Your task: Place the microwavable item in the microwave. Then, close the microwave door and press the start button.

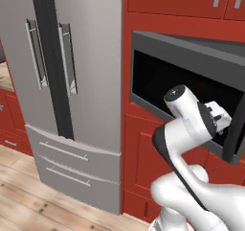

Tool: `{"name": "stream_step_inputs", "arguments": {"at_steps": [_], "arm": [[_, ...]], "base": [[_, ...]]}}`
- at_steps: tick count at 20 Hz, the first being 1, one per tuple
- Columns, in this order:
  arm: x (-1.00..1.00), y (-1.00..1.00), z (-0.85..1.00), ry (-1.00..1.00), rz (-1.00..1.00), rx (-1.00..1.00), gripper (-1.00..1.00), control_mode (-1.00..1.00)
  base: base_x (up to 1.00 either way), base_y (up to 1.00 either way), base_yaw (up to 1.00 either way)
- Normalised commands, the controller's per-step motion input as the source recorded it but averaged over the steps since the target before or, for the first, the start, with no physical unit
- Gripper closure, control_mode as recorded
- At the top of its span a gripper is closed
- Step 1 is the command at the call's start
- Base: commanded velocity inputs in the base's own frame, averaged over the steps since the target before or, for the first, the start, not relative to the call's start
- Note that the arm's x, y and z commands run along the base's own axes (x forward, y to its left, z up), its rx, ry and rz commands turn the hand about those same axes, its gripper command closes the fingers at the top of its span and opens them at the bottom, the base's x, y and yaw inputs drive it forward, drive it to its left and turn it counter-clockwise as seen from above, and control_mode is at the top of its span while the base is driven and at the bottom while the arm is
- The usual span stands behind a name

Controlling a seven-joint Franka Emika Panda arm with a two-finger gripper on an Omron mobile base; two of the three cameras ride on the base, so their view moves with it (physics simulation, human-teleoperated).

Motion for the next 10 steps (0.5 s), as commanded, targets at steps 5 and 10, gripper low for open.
{"name": "stream_step_inputs", "arguments": {"at_steps": [5, 10], "arm": [[0.80, -0.67, 0.33, -0.21, 0.16, 0.04, -1.00, -1.00], [0.91, -0.30, 0.12, -0.20, 0.16, 0.04, -1.00, -1.00]], "base": [[0.00, 0.00, 0.00], [0.00, 0.00, 0.00]]}}
